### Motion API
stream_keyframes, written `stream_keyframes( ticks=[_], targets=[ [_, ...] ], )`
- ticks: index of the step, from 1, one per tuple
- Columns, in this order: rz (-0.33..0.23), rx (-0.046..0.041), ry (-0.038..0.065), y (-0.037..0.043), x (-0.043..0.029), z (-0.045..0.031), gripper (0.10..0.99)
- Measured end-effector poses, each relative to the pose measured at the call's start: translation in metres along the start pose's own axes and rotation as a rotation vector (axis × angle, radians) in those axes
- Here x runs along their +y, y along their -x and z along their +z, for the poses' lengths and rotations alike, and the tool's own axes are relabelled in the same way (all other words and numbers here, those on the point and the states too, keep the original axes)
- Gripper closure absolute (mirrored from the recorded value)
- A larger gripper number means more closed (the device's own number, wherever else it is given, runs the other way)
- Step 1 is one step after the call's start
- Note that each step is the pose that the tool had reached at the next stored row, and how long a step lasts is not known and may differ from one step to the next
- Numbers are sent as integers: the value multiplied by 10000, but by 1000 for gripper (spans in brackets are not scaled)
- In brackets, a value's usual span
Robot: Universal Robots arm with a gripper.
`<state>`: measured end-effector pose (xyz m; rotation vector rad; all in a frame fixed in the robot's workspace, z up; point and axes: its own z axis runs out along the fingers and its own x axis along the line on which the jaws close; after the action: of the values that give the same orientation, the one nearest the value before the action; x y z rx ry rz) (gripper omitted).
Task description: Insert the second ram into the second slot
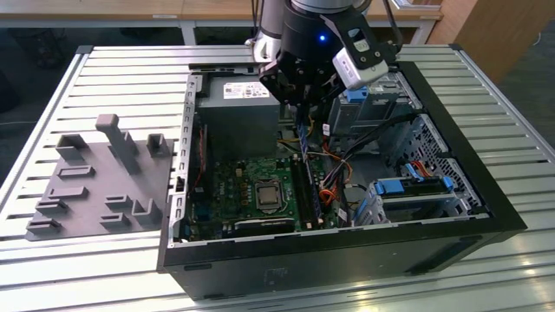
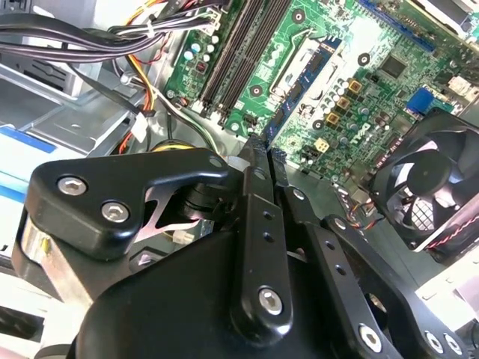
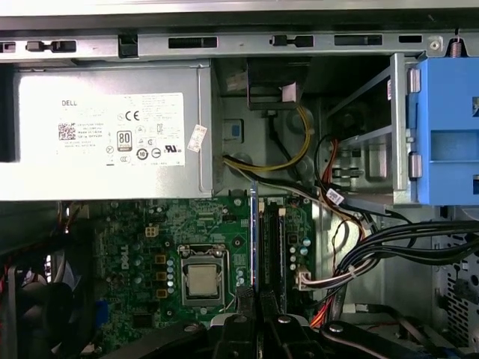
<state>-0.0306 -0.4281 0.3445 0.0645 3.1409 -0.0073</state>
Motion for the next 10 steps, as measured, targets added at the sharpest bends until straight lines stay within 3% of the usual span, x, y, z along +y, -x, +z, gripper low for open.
stream_keyframes(
  ticks=[10],
  targets=[
    [0,0,-9,0,-1,26,945]
  ],
)
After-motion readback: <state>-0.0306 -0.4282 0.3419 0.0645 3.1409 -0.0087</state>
